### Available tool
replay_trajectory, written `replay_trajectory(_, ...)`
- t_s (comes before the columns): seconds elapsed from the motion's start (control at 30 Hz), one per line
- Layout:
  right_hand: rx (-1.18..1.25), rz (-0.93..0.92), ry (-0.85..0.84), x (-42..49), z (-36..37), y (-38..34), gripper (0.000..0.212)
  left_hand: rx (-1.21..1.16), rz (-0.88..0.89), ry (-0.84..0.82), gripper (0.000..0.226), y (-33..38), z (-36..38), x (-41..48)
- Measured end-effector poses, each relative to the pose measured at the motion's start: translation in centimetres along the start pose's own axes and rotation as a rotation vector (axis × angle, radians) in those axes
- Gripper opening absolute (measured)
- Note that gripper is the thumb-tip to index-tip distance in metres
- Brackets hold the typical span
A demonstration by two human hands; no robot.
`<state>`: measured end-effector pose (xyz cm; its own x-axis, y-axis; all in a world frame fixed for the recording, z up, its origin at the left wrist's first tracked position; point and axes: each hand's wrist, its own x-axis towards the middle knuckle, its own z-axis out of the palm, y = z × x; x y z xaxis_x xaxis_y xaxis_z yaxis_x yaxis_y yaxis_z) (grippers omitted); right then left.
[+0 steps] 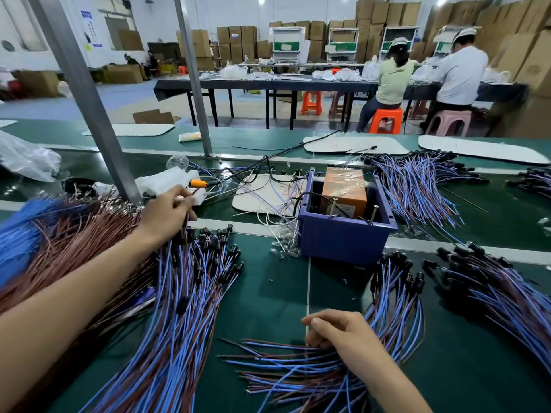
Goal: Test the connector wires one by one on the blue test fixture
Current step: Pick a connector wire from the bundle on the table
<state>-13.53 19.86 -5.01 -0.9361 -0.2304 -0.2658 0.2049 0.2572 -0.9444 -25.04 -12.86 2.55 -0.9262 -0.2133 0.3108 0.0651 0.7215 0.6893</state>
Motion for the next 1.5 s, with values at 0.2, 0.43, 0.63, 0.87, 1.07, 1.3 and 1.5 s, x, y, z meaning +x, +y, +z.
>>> replay_trajectory(0.2, 0.03, 0.009, 0.002, -0.2, -0.2, 0.1, 0.023, -0.32, -0.047, 0.033, 0.01, 2.1, -0.7, 1.4)
replay_trajectory(0.43, 0.025, 0.017, 0.005, -0.4, -0.3, 0.0, 0.024, -0.167, 0.233, 0.078, 0.01, 3.4, -0.2, 1.1)
replay_trajectory(0.63, 0.032, 0.022, 0.006, -0.5, -0.3, -0.2, 0.024, -0.115, 0.143, -0.097, 0.008, 3.2, 0.1, 1.0)
replay_trajectory(0.87, 0.051, 0.022, 0.009, -0.5, -0.3, -0.1, 0.024, -0.568, -0.065, -0.074, 0.004, 3.3, -0.1, 0.9)
replay_trajectory(1.07, 0.193, 0.041, 0.051, -0.3, -0.2, -0.4, 0.022, -0.904, -0.266, -0.126, 0.009, 8.0, -1.0, -0.8)
replay_trajectory(1.3, 0.578, -0.114, 0.105, 1.0, 0.6, -6.3, 0.045, -0.533, 0.089, -0.611, 0.016, 12.6, 4.7, -11.8)
replay_trajectory(1.5, 0.603, -0.138, 0.285, 0.4, -0.6, -8.2, 0.024, -0.444, 0.13, -0.741, 0.027, 12.1, 8.5, -16.7)
